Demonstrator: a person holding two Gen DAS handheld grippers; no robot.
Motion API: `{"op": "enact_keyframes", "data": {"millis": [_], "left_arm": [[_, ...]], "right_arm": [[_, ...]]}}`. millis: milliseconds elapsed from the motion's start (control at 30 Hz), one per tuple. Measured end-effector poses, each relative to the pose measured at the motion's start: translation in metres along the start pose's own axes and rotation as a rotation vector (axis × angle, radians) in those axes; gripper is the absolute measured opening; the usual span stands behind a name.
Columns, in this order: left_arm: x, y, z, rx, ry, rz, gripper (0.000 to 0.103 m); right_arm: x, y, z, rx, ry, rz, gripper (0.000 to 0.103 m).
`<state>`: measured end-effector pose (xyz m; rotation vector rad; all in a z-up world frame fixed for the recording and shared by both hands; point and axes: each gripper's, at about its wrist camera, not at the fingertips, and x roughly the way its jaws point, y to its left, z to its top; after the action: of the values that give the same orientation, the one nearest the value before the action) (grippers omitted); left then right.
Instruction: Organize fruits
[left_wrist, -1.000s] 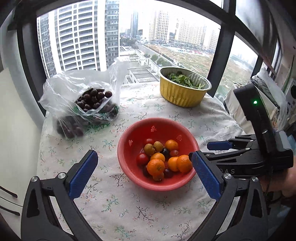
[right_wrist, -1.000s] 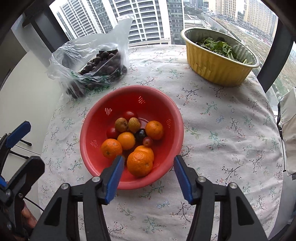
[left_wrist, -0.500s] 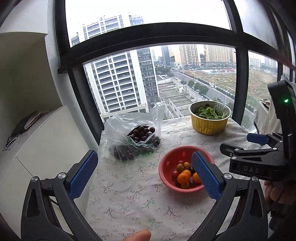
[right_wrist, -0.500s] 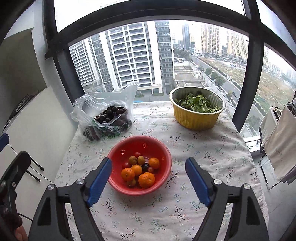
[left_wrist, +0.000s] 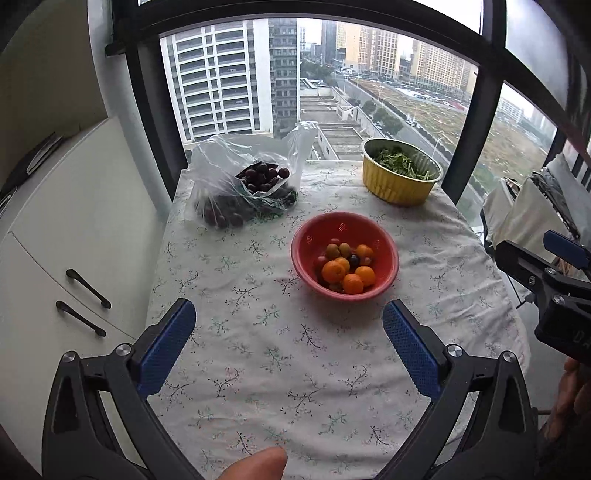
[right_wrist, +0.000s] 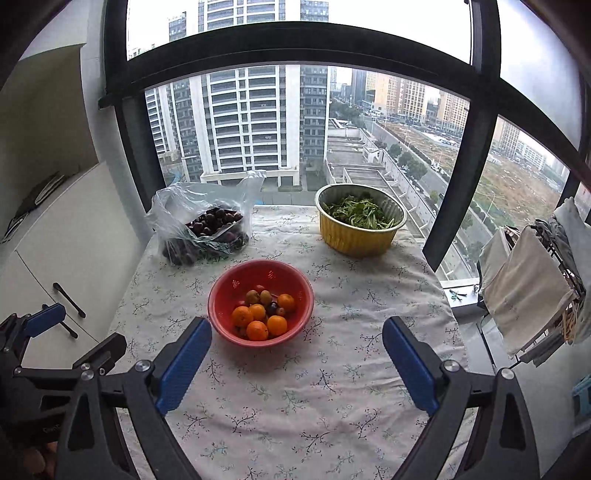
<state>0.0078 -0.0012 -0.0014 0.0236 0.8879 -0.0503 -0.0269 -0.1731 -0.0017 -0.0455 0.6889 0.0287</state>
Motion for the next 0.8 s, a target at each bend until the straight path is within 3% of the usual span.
{"op": "enact_keyframes", "data": {"millis": [400,800], "left_arm": [[0.02,0.001,0.001,-0.016,0.12,-0.04,0.103],[0.04,0.007,-0.006,-0.051,0.194,0.018,0.103]], "right_arm": [[0.0,0.01,-0.006,0.012,0.106,0.001,0.096],[0.019,0.011,-0.017,0.001,0.223,-0.026,0.096]]}}
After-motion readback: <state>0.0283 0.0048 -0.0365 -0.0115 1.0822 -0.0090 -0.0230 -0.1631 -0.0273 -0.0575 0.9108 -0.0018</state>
